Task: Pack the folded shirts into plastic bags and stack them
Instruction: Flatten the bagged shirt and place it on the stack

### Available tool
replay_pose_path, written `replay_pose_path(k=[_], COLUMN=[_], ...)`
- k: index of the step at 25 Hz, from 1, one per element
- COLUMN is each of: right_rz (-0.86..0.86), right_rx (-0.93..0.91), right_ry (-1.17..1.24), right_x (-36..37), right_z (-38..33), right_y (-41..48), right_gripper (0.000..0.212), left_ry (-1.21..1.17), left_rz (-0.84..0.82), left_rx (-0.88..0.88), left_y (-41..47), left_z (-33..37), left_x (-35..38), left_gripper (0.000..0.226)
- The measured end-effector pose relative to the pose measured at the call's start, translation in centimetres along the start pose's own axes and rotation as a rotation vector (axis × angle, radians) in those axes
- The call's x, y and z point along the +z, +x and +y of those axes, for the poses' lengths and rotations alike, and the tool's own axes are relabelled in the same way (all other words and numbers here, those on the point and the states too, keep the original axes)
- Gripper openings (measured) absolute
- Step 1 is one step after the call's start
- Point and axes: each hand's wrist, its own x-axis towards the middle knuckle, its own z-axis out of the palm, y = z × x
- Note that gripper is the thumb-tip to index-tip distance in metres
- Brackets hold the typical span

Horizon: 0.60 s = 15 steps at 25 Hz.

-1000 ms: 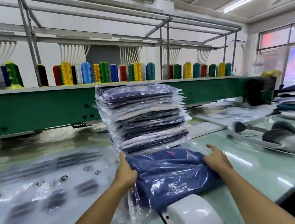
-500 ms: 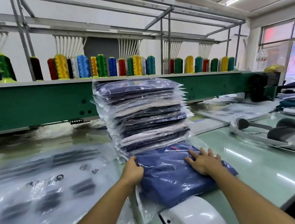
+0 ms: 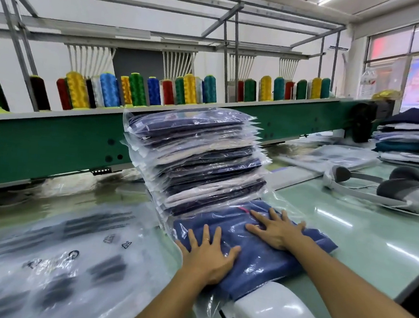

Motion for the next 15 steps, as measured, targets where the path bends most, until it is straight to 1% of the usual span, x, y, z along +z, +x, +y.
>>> replay_pose_path(k=[2,3,6,10,12,14,15], right_rz=[-0.032,-0.041,-0.047,-0.066,-0.056,0.046,0.131], right_rx=[0.023,0.027,0.035,0.048,0.04,0.01,-0.023], right_ry=[0.003,0.001,-0.009,-0.051,-0.065,-0.068,-0.073], right_x=[-0.2,-0.2,0.0,-0.1,-0.3,-0.8,-1.1], right_z=[0.3,0.3,0.1,-0.3,-0.9,-2.3,-3.4], right_y=[0.4,0.7,1.2,1.7,1.5,1.0,0.6], right_gripper=[0.095,0.098,0.099,0.09,0.08,0.065,0.058], left_ry=[0.02,0.023,0.052,0.101,0.116,0.093,0.073], left_rz=[-0.013,-0.017,-0.017,-0.041,-0.067,-0.034,0.02], left_rx=[-0.036,-0.051,-0.05,-0.046,-0.04,-0.028,-0.01], left_y=[0.5,0.7,0.9,0.8,0.3,-0.4,-0.8], left_z=[-0.3,-0.4,-0.4,-0.7,-1.0,-1.3,-1.6], left_x=[0.2,0.1,0.0,-0.5,-1.0,-1.7,-2.2], left_gripper=[0.106,0.109,0.109,0.112,0.114,0.112,0.105])
